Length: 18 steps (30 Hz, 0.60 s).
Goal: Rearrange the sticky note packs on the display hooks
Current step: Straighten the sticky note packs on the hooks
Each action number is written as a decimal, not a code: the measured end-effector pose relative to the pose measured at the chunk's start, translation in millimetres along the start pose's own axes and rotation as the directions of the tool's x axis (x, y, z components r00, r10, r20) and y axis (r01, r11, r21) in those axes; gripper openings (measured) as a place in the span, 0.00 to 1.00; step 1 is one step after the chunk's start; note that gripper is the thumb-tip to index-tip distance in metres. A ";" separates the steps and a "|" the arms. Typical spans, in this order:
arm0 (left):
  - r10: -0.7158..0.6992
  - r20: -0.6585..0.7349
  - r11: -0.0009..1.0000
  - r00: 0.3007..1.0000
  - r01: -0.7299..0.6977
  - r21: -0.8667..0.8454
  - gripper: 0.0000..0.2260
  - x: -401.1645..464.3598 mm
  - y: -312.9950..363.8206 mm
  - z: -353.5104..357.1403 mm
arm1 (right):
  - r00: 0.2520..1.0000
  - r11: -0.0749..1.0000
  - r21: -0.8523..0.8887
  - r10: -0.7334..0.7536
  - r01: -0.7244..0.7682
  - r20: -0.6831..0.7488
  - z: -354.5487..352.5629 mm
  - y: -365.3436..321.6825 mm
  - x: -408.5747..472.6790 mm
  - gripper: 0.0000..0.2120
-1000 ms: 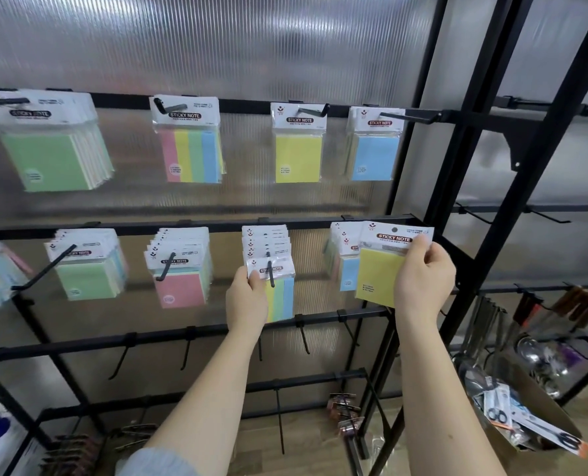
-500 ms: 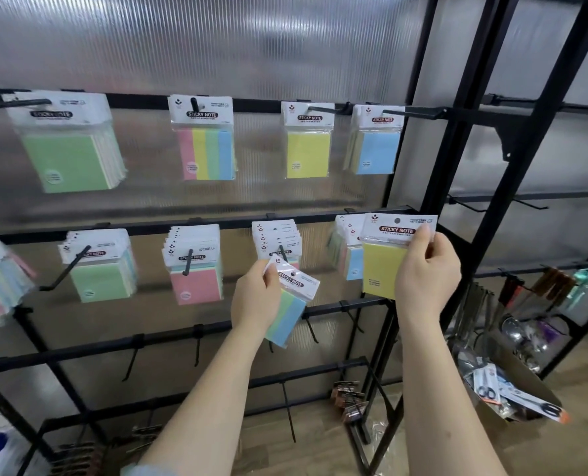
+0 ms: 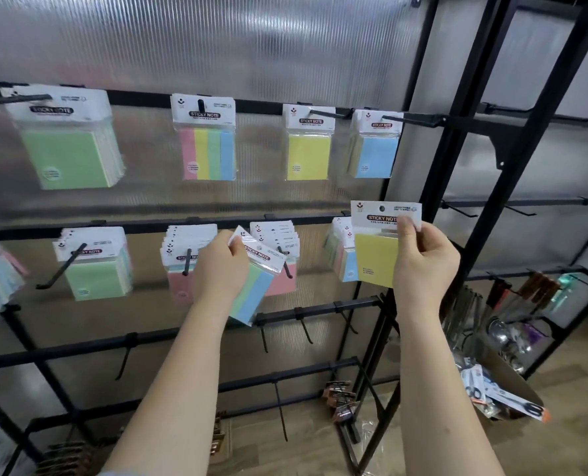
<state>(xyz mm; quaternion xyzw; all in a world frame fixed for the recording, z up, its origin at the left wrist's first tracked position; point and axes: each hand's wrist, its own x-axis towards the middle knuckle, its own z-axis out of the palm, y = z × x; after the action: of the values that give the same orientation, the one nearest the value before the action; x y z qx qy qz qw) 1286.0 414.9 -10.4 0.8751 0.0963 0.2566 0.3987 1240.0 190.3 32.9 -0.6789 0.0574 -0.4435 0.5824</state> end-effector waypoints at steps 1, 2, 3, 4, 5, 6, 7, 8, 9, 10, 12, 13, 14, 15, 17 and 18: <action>-0.010 -0.023 1.000 1.000 0.010 0.006 0.12 3.7 0.5 -3.8 | 1.000 1.000 0.022 0.003 -0.003 0.011 2.7 -2.2 4.9 0.13; -0.021 -0.041 1.000 0.999 0.021 -0.002 0.12 7.8 0.5 -7.6 | 1.000 0.999 0.050 0.007 -0.008 0.023 6.3 -5.1 10.2 0.13; -0.030 -0.057 1.000 0.998 0.029 -0.007 0.12 11.8 -0.1 -11.6 | 0.999 0.997 0.081 0.011 -0.014 0.036 10.5 -8.3 15.7 0.13; -0.036 -0.074 0.999 0.997 0.036 -0.001 0.13 15.9 -1.2 -15.4 | 0.999 0.993 0.114 0.013 -0.019 0.050 15.0 -12.0 20.8 0.13; -0.038 -0.091 0.999 0.995 0.039 0.010 0.13 19.8 -2.1 -19.4 | 0.998 0.989 0.144 0.014 -0.024 0.066 20.2 -16.1 25.9 0.12; -0.038 -0.107 0.999 0.993 0.040 0.015 0.13 23.6 -3.0 -22.7 | 0.996 0.984 0.175 0.018 -0.033 0.083 25.7 -20.0 30.6 0.11; -0.037 -0.126 0.999 0.991 0.039 0.013 0.13 26.6 -3.3 -25.9 | 0.995 0.978 0.203 0.022 -0.042 0.100 31.8 -23.1 35.2 0.11; -0.034 -0.145 0.999 0.989 0.035 0.006 0.12 29.1 -3.5 -28.8 | 0.993 0.973 0.225 0.022 -0.047 0.114 37.9 -25.8 39.5 0.11; -0.032 -0.165 0.999 0.986 0.032 -0.001 0.12 31.6 -3.0 -31.5 | 0.992 0.968 0.246 0.013 -0.044 0.125 44.3 -29.0 43.6 0.13; -0.037 -0.184 0.999 0.982 0.036 -0.006 0.13 33.7 -2.4 -33.3 | 0.991 0.963 0.269 -0.001 -0.035 0.131 50.9 -32.3 47.3 0.17; -0.051 -0.216 0.999 0.975 0.051 -0.006 0.13 37.1 -1.1 -36.1 | 0.992 0.951 0.309 -0.014 -0.025 0.124 63.2 -39.7 54.3 0.22; -0.049 -0.229 0.999 0.972 0.052 0.004 0.13 38.4 -0.9 -37.1 | 0.992 0.944 0.329 -0.003 -0.038 0.123 68.9 -43.6 57.5 0.22; -0.045 -0.240 0.999 0.970 0.050 0.015 0.13 39.5 -0.7 -38.0 | 0.991 0.935 0.349 0.019 -0.064 0.131 74.0 -46.9 60.6 0.21; -0.039 -0.250 0.999 0.968 0.047 0.025 0.13 40.4 -0.8 -39.0 | 0.989 0.927 0.363 0.046 -0.095 0.140 78.4 -49.3 63.9 0.18; -0.026 -0.266 0.998 0.964 0.040 0.046 0.13 41.8 -1.2 -40.9 | 0.985 0.911 0.390 0.085 -0.138 0.150 84.3 -52.4 69.3 0.20; -0.024 -0.272 0.998 0.962 0.039 0.051 0.14 41.9 -1.2 -41.7 | 0.984 0.904 0.403 0.089 -0.144 0.153 86.1 -53.4 71.3 0.22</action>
<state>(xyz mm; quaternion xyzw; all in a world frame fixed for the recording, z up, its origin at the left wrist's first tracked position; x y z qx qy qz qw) 1299.7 458.4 27.3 0.8409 0.1711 0.3650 0.3611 1316.9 228.5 122.2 -0.5634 -0.0352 -0.3646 0.7405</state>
